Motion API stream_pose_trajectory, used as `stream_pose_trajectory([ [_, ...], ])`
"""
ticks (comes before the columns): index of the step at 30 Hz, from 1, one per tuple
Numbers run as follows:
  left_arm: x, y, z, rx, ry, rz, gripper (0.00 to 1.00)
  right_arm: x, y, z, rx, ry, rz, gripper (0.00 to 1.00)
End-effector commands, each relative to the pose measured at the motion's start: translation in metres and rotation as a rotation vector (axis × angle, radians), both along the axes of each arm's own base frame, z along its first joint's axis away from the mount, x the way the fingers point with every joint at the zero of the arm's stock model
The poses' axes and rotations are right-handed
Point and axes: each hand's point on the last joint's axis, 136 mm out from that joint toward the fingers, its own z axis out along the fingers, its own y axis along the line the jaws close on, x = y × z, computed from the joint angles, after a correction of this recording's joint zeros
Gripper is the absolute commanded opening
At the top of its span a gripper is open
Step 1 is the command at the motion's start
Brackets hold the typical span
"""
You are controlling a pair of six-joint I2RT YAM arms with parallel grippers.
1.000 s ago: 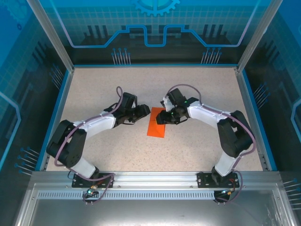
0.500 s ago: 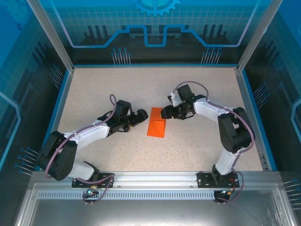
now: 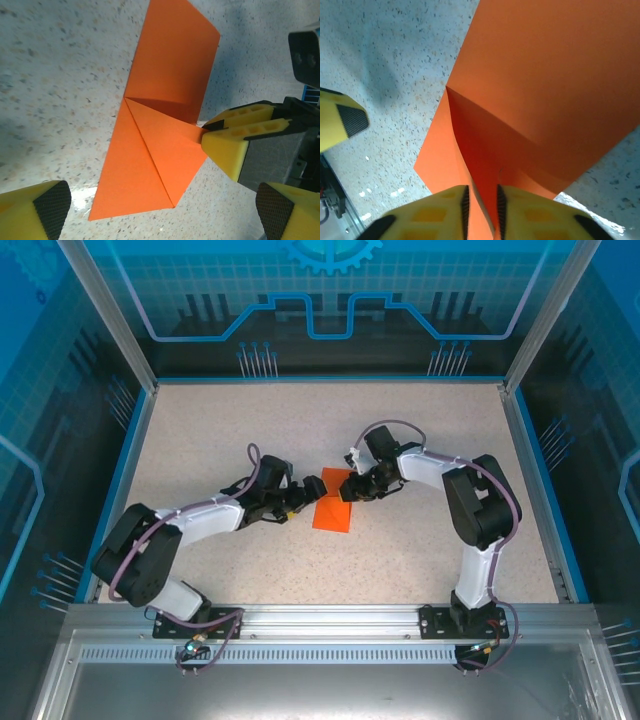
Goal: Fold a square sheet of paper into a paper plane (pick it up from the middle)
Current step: Turn over the paper at the center of the table.
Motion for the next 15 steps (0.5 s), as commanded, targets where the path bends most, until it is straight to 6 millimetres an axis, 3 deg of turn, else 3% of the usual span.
stream_pose_trajectory([
  [1,-0.001,-0.021,0.006,-0.095,0.005,-0.047,0.98,0.003,-0.005,-0.001,0.011,0.01,-0.018,0.16],
  [5,0.0,-0.036,0.005,-0.136,0.009,-0.082,0.9,0.005,-0.008,0.001,0.026,0.006,-0.037,0.12],
  [15,0.01,-0.058,-0.009,-0.173,0.043,-0.12,0.56,0.006,-0.016,0.001,0.018,0.004,-0.066,0.09],
])
